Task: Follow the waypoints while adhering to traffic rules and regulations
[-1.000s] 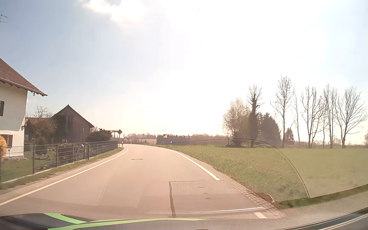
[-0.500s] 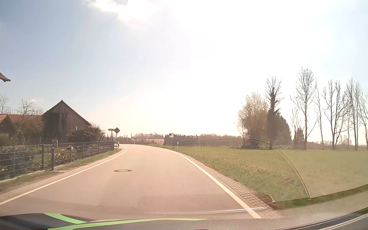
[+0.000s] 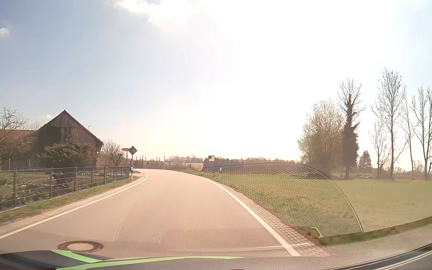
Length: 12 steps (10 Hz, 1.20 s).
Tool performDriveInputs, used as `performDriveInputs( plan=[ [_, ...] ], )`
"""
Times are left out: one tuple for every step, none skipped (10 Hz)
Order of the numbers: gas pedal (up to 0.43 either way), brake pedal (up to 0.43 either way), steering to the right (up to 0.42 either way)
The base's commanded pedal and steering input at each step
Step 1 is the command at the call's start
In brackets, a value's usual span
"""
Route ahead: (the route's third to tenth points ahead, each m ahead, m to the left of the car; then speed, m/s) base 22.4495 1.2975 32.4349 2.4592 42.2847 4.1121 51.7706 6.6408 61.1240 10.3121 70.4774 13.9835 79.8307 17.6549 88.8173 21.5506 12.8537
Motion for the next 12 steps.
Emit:
performDriveInputs(
  plan=[
    [0.118,0.0,-0.029],
    [0.118,0.0,-0.029],
    [0.118,0.0,-0.029],
    [0.118,0.0,-0.029],
    [0.118,0.0,-0.029],
    [0.118,0.0,-0.029],
    [0.118,0.0,-0.029],
    [0.118,0.0,-0.029],
    [0.118,0.0,-0.029],
    [0.118,0.0,-0.029],
    [0.118,0.0,-0.029],
    [0.118,0.0,-0.028]
  ],
)
